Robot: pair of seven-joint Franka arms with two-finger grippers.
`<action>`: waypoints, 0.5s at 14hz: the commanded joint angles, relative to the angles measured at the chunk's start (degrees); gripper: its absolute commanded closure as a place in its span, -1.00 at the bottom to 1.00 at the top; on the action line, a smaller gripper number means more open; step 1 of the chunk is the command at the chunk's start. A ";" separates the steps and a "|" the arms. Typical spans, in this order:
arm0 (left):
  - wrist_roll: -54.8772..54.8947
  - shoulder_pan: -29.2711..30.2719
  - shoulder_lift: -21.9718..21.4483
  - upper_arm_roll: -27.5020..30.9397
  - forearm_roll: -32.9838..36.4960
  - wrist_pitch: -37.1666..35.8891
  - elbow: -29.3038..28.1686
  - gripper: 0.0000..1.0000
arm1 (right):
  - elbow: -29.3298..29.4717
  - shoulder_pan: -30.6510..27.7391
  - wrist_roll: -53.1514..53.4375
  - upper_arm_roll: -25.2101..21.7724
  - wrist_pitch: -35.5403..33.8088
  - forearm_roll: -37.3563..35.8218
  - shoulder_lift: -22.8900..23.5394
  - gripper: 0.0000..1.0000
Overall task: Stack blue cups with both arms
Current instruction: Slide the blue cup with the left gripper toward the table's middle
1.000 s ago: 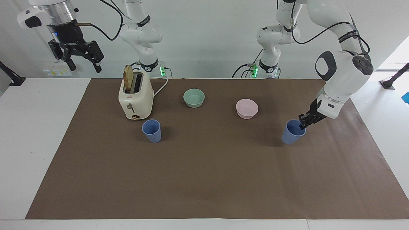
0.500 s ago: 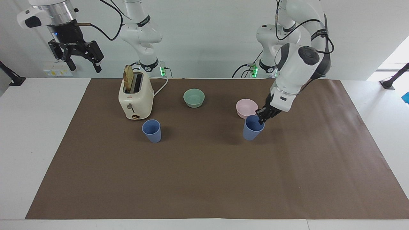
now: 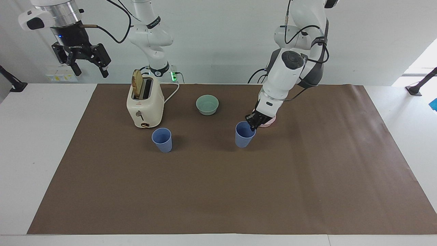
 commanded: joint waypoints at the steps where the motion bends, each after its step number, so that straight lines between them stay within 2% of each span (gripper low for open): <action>1: -1.47 -2.67 2.09 1.05 0.69 2.59 0.29 1.00 | 0.19 -0.23 0.73 0.14 -0.99 -0.44 -0.11 -1.00; 7: -1.74 -3.64 4.38 1.05 3.07 4.35 -0.06 1.00 | 0.10 -0.23 0.81 0.14 -0.99 -0.44 -0.38 -1.00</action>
